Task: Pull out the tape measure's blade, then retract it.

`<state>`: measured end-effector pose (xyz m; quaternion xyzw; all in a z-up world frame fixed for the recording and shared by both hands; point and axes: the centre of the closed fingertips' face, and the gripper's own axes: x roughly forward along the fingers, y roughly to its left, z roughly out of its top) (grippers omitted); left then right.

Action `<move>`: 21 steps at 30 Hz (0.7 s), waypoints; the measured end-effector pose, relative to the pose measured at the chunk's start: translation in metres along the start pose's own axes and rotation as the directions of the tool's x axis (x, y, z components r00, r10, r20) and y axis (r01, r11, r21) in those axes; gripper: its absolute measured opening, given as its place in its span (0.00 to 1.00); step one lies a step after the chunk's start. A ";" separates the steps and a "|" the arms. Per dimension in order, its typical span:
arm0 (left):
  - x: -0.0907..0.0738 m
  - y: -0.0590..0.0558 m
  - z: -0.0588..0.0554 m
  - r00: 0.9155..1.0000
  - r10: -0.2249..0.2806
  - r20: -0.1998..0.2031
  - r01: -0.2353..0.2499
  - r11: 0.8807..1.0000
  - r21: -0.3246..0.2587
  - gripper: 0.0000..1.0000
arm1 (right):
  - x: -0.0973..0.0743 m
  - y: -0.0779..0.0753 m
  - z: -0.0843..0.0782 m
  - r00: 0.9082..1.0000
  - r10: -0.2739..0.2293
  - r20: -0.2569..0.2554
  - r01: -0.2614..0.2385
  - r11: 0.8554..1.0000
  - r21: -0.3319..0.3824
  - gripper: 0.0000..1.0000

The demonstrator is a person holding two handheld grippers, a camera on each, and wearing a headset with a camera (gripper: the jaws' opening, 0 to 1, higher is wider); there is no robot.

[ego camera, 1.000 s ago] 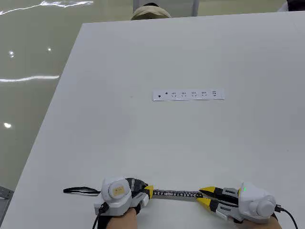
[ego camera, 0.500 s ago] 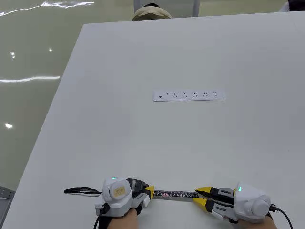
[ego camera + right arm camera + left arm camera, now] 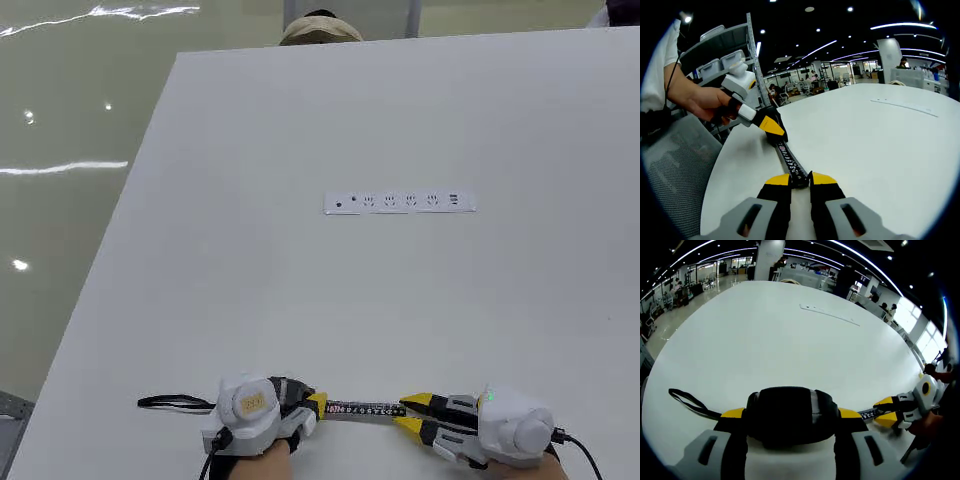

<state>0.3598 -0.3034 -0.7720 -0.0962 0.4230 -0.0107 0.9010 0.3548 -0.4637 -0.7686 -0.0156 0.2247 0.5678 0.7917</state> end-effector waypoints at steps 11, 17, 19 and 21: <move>0.000 0.000 -0.001 1.000 -0.009 -0.004 0.009 1.000 -0.004 0.68 | 0.012 0.004 0.003 1.000 0.011 0.002 -0.011 1.000 0.004 0.13; -0.001 0.000 -0.001 1.000 -0.014 -0.002 0.014 1.000 -0.008 0.68 | 0.017 0.007 0.005 1.000 0.015 0.003 -0.015 1.000 0.005 0.13; -0.001 0.000 -0.001 1.000 -0.016 -0.004 0.016 1.000 -0.005 0.68 | 0.019 0.008 0.004 1.000 0.016 0.002 -0.016 1.000 0.008 0.13; -0.001 0.000 -0.001 1.000 -0.016 -0.002 0.016 1.000 -0.008 0.68 | 0.020 0.008 0.005 1.000 0.015 0.001 -0.015 1.000 0.007 0.13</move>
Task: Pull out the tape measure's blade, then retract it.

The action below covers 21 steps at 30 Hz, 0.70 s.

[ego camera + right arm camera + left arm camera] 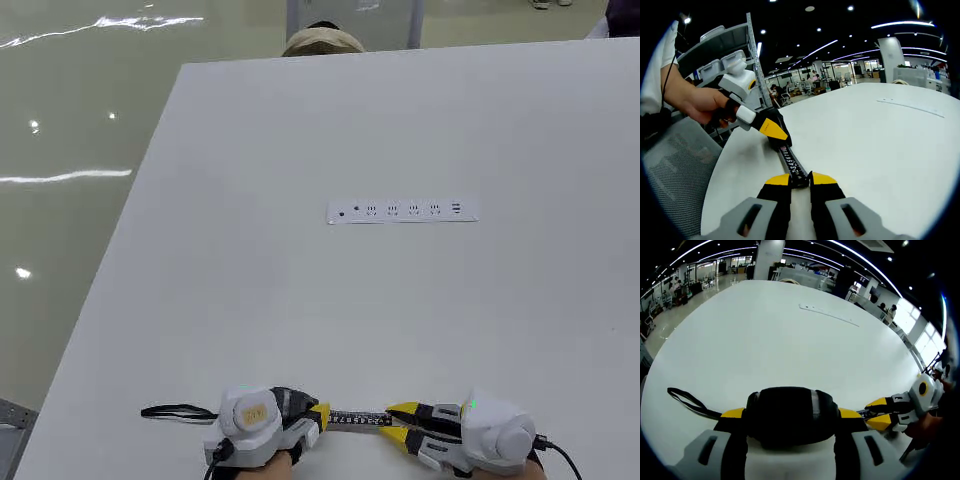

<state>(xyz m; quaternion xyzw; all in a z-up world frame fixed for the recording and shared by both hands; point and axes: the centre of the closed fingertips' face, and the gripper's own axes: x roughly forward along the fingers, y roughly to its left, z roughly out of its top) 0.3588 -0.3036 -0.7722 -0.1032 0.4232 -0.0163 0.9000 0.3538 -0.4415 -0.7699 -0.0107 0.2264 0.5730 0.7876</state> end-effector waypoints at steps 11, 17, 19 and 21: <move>0.000 0.000 0.000 1.000 -0.013 0.002 0.013 1.000 -0.008 0.68 | 0.010 0.004 0.003 1.000 0.014 0.002 -0.014 1.000 0.005 0.13; 0.001 0.001 0.000 1.000 -0.017 0.006 0.017 1.000 -0.015 0.68 | 0.016 0.007 0.005 1.000 0.023 0.000 -0.023 1.000 0.003 0.13; 0.000 0.001 0.001 1.000 -0.019 0.007 0.020 1.000 -0.019 0.68 | 0.017 0.008 0.006 1.000 0.026 0.000 -0.026 1.000 0.003 0.13; 0.000 0.001 0.001 1.000 -0.021 0.007 0.021 0.999 -0.024 0.68 | 0.020 0.008 0.005 1.000 0.026 -0.002 -0.026 1.000 0.004 0.13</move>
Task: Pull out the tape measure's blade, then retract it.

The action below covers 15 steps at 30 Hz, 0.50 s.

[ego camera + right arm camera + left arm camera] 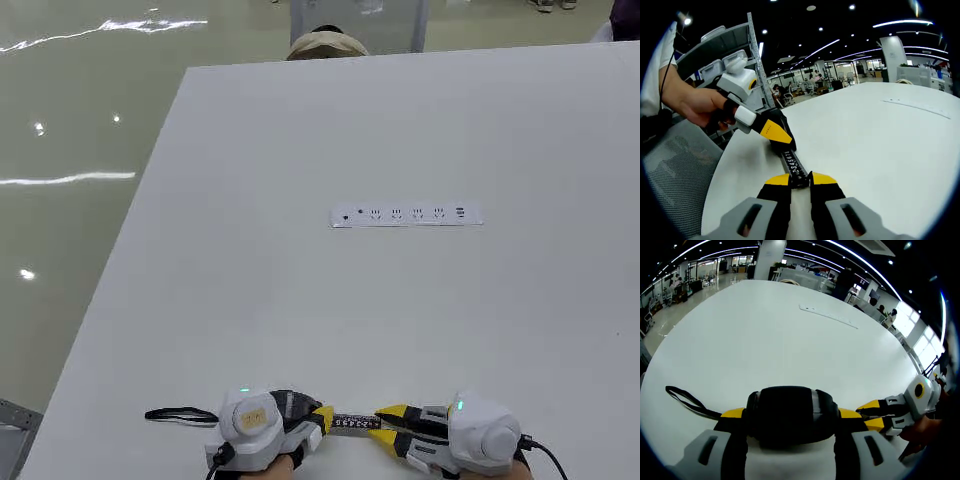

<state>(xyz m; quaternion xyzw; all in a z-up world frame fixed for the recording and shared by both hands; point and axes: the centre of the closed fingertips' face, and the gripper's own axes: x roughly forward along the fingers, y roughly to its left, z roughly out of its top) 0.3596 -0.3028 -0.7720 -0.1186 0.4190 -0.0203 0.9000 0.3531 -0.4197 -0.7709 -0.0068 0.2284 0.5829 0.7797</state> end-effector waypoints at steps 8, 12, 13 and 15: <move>0.000 0.001 0.001 1.000 -0.007 0.003 0.007 1.000 -0.014 0.68 | 0.003 0.001 0.001 1.000 0.003 -0.008 -0.003 1.000 0.002 0.13; -0.001 0.000 0.002 1.000 -0.010 0.005 0.010 1.000 -0.025 0.68 | 0.004 0.000 0.002 1.000 0.004 -0.003 -0.004 1.000 0.006 0.12; -0.002 0.000 0.002 1.000 -0.010 0.005 0.010 1.000 -0.028 0.68 | 0.005 0.000 0.003 1.000 0.004 0.000 -0.004 1.000 0.008 0.12; -0.001 0.001 0.002 1.000 -0.011 0.004 0.011 1.000 -0.029 0.68 | 0.006 0.000 0.003 1.000 0.007 -0.001 -0.007 1.000 0.010 0.13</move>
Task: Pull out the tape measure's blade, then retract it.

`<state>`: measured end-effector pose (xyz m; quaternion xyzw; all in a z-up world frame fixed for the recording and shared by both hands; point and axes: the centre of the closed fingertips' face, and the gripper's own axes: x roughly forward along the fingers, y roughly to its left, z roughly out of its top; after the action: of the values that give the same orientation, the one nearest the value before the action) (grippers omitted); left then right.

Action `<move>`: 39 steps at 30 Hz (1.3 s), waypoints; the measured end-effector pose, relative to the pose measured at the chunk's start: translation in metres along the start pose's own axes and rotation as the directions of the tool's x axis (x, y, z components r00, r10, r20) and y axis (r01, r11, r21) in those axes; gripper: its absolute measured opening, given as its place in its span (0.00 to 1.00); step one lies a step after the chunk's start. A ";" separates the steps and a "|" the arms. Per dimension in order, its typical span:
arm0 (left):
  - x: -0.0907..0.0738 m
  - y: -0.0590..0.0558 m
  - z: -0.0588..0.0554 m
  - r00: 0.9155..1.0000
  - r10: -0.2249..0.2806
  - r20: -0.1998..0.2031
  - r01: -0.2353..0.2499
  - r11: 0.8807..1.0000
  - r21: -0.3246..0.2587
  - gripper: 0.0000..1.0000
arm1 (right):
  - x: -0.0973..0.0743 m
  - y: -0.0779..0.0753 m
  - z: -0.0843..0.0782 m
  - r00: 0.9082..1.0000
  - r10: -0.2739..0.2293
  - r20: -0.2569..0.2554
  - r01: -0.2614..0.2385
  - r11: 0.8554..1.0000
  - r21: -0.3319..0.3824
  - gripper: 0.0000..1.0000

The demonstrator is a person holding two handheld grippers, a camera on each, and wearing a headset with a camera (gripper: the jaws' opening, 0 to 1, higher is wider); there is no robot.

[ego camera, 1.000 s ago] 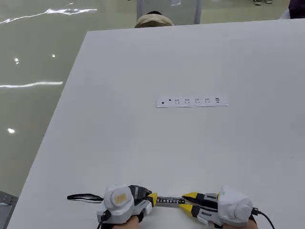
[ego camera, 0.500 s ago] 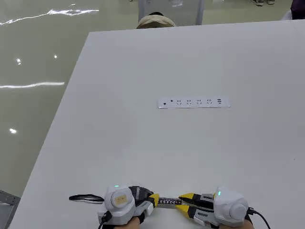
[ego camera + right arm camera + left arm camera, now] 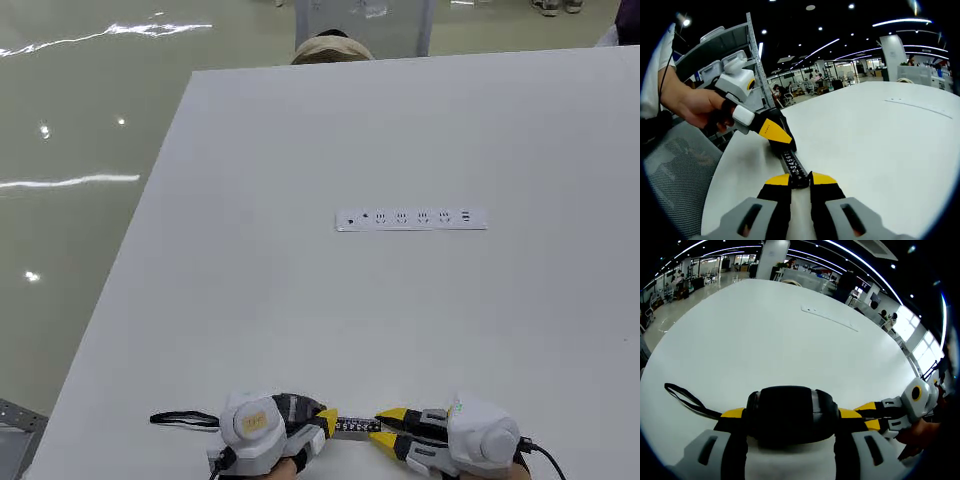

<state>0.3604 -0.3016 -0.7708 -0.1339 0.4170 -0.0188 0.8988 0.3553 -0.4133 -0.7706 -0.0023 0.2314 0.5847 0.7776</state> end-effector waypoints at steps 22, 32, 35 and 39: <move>-0.001 0.000 0.001 1.000 -0.007 -0.001 0.007 1.000 -0.013 0.68 | 0.023 0.009 0.008 0.999 0.033 -0.005 -0.033 0.999 -0.008 0.12; -0.001 0.000 0.000 1.000 -0.010 -0.004 0.010 1.000 -0.011 0.68 | 0.033 0.015 0.010 0.998 0.061 -0.022 -0.061 0.997 -0.039 0.12; 0.000 0.000 0.000 1.000 -0.011 -0.005 0.011 1.000 -0.012 0.68 | 0.034 0.015 0.010 0.998 0.066 -0.023 -0.067 0.997 -0.045 0.12; 0.000 0.000 0.000 1.000 -0.011 -0.004 0.011 1.000 -0.011 0.68 | 0.037 0.016 0.011 0.997 0.074 -0.026 -0.075 0.996 -0.049 0.12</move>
<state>0.3604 -0.3014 -0.7706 -0.1412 0.4182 -0.0218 0.8971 0.3520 -0.3713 -0.7701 -0.0198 0.2260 0.6189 0.7520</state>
